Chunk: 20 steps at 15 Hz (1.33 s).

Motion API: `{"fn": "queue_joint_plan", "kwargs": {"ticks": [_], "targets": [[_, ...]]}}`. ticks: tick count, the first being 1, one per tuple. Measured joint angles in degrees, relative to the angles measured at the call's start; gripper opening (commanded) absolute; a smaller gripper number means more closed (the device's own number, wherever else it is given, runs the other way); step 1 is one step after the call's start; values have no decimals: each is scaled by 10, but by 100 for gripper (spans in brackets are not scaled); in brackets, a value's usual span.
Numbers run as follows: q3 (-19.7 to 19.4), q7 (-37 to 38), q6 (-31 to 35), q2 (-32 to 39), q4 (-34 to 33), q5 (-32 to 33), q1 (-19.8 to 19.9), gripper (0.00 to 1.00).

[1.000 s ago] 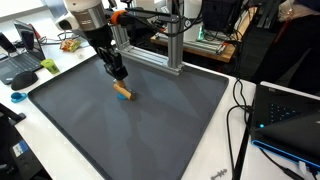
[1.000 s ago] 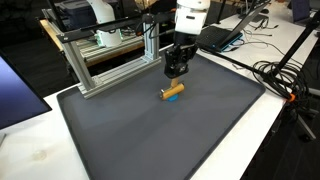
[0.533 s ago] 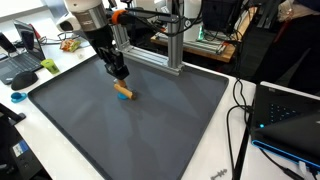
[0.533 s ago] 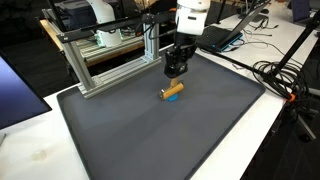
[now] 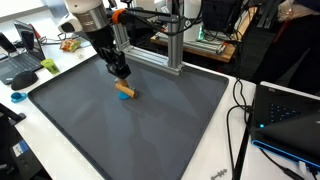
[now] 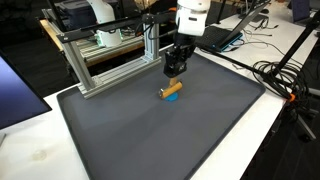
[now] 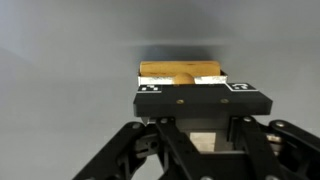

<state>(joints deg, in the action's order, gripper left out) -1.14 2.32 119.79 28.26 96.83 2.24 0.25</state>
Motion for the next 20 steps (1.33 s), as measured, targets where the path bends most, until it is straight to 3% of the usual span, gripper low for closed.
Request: {"fn": "queue_joint_plan", "kwargs": {"ticks": [20], "targets": [[0, 12, 28, 1, 3, 0, 0, 22]]}}
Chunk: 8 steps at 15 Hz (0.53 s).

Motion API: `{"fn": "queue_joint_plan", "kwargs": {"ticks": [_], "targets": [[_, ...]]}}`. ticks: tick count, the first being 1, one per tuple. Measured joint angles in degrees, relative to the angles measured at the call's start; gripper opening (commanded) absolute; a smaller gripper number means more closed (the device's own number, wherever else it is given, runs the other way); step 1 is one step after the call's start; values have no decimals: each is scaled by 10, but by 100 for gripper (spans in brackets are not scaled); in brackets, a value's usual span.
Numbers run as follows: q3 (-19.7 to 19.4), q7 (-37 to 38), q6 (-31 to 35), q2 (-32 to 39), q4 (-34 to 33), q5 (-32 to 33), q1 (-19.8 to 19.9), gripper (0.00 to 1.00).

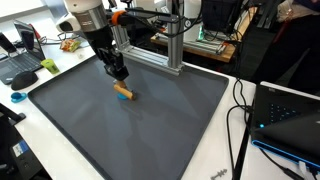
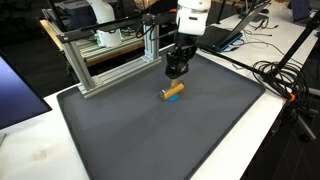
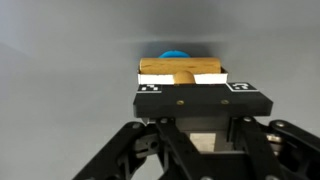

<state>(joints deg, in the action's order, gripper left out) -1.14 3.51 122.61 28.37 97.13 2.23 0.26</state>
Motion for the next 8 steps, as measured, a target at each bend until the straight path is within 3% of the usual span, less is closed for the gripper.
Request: {"fn": "queue_joint_plan", "kwargs": {"ticks": [8], "targets": [[0, 0, 9, 0, 1, 0, 0, 22]]}}
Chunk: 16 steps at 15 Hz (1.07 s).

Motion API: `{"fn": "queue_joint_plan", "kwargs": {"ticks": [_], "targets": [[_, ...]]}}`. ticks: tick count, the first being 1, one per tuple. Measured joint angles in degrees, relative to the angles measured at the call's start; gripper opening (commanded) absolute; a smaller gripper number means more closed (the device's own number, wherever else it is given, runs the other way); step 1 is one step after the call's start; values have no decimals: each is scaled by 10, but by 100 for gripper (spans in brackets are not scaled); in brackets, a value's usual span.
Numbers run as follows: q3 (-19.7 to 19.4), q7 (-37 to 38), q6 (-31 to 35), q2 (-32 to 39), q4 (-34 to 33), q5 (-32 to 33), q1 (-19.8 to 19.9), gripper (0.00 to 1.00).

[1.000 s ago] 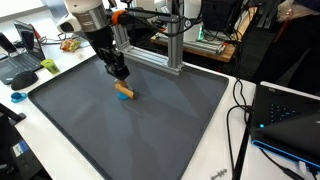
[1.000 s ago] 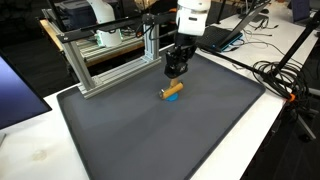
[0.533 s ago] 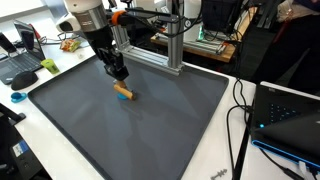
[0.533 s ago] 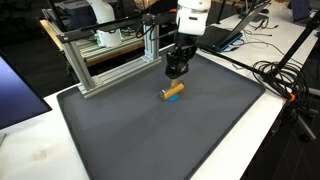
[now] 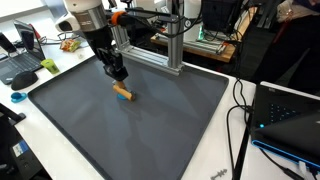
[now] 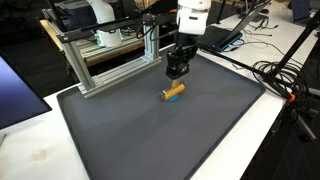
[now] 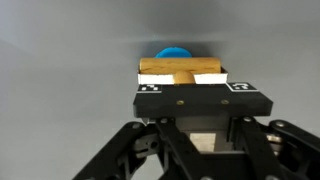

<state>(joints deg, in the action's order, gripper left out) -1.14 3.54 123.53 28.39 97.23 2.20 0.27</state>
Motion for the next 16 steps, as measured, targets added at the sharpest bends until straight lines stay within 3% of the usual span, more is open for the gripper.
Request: {"fn": "queue_joint_plan", "kwargs": {"ticks": [16], "targets": [[-1, 0, 65, 20, -10, -1, 1, 22]]}}
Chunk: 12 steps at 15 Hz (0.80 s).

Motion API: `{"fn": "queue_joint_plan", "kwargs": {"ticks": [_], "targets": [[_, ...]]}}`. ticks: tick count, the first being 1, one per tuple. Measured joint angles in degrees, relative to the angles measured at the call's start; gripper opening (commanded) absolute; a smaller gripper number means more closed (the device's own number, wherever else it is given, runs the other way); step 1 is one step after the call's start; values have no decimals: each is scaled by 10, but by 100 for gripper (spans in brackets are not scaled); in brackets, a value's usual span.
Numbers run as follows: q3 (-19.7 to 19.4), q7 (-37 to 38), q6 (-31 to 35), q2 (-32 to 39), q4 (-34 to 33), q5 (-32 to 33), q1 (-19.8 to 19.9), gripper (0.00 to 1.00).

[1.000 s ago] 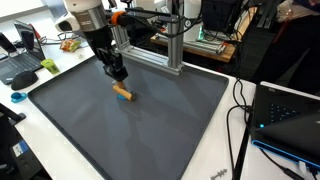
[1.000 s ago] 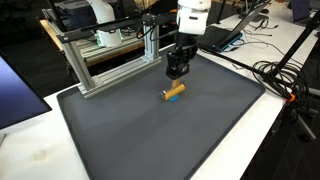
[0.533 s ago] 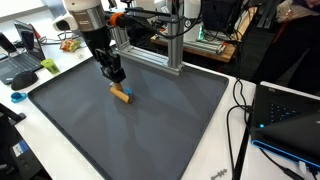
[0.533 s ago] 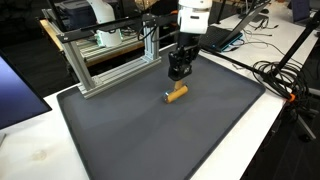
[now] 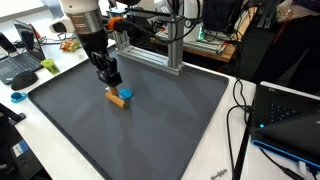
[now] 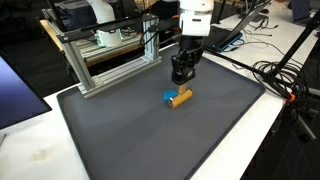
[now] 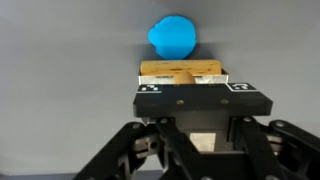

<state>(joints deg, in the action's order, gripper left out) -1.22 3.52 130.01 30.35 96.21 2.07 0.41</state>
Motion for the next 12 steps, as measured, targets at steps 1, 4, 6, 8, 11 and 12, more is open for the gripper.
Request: {"fn": "queue_joint_plan", "kwargs": {"ticks": [1, 4, 6, 8, 11, 12], "targets": [[0, 0, 2, 0, 0, 0, 0, 22], [0, 0, 17, 2, 0, 0, 2, 22], [-1, 0, 27, 3, -1, 0, 4, 22], [-6, -3, 27, 3, -5, 0, 5, 22], [-13, -10, 22, 2, -17, 3, 7, 22], [-15, -12, 18, 0, -22, 5, 7, 22]]}}
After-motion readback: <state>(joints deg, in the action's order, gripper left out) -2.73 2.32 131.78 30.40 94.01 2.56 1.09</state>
